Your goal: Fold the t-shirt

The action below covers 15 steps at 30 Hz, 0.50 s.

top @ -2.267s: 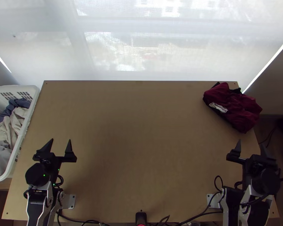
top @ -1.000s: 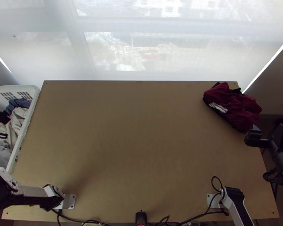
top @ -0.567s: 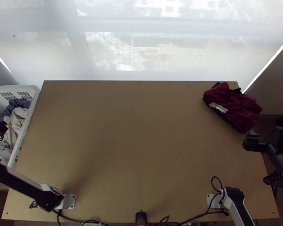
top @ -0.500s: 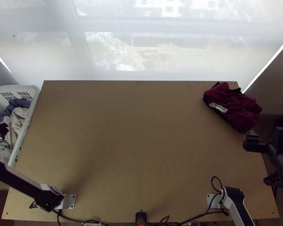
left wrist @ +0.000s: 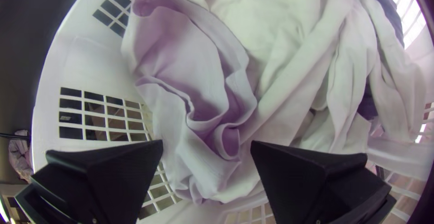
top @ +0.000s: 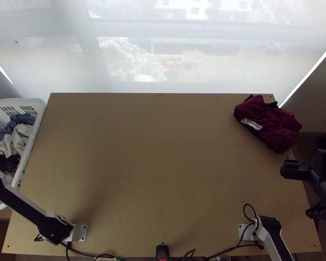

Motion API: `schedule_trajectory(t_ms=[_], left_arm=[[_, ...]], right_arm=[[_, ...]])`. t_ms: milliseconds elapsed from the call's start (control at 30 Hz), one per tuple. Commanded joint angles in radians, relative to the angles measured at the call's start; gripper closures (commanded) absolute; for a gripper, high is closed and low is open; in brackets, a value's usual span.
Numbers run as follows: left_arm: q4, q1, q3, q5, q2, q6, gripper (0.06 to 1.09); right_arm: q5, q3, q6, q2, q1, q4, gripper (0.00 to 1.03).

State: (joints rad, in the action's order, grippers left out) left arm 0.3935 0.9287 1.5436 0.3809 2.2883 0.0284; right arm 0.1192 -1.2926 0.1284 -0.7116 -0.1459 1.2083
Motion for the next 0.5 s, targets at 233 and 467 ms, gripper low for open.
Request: schedule_trajectory(t_ms=[233, 467], left_arm=[[-0.045, 0.004, 0.029, 0.016, 0.06, 0.007, 0.89], [0.057, -0.008, 0.029, 0.007, -0.128, 0.059, 1.05]], right_arm=[[0.005, -0.005, -0.004, -0.011, 0.0, 0.022, 0.05], [0.005, 0.019, -0.004, -0.011, 0.002, 0.02, 0.05]])
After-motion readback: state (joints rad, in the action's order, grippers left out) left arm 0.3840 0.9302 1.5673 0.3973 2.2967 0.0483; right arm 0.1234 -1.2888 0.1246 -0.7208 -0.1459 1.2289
